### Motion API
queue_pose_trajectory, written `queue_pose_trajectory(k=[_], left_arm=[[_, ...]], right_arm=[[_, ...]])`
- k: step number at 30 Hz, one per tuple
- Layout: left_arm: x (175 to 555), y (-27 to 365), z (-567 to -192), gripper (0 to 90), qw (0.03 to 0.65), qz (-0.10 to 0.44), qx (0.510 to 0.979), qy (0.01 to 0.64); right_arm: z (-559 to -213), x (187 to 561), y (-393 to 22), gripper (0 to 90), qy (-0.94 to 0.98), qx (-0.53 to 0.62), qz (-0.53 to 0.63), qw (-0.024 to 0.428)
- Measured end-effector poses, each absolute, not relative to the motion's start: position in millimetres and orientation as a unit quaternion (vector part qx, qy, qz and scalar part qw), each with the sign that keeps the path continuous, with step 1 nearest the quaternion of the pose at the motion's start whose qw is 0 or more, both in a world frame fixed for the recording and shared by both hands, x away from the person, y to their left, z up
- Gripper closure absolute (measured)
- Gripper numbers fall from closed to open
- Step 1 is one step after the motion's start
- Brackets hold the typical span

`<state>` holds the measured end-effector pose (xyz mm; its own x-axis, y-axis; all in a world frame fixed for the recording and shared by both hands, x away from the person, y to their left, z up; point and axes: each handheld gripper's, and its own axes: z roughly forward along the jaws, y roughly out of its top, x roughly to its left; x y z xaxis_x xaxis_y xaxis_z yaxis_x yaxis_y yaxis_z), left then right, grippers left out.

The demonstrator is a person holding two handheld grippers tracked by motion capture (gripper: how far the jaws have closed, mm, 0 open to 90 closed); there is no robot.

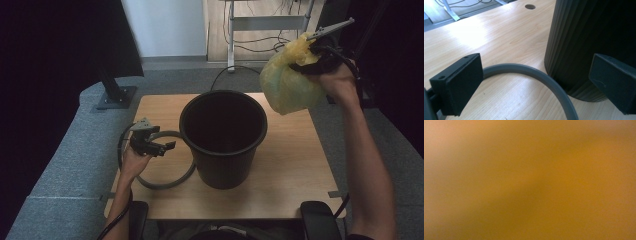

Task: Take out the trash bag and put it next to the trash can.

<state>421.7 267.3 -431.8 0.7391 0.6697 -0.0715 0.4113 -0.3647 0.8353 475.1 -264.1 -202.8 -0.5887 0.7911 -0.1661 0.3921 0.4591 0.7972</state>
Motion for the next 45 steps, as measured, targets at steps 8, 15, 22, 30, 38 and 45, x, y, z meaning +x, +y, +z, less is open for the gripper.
queue_pose_trajectory(k=[8,15,22,30,38,45], left_arm=[[418.8,269.3,-451.6,0.0,0.453,0.135,0.811,0.346],[415.6,271.1,-465.7,0.0,0.447,0.134,0.808,0.359],[413.2,272.8,-478.0,0.0,0.437,0.139,0.808,0.369],[411.8,276.0,-488.3,0.0,0.424,0.152,0.810,0.376],[411.4,274.2,-496.6,0.0,0.406,0.155,0.819,0.375],[411.4,276.6,-499.0,0.0,0.411,0.148,0.817,0.376]], right_arm=[[-239.2,487.3,-267.9,65.9,0.808,0.379,0.362,0.268],[-275.4,499.4,-265.4,65.6,0.805,0.390,0.362,0.261],[-315.4,512.2,-260.2,65.4,0.806,0.400,0.355,0.253],[-355.3,526.8,-252.6,64.7,0.805,0.412,0.351,0.242],[-395.2,539.4,-241.6,64.2,0.808,0.421,0.345,0.226],[-432.7,547.1,-234.3,63.9,0.802,0.443,0.336,0.217]])
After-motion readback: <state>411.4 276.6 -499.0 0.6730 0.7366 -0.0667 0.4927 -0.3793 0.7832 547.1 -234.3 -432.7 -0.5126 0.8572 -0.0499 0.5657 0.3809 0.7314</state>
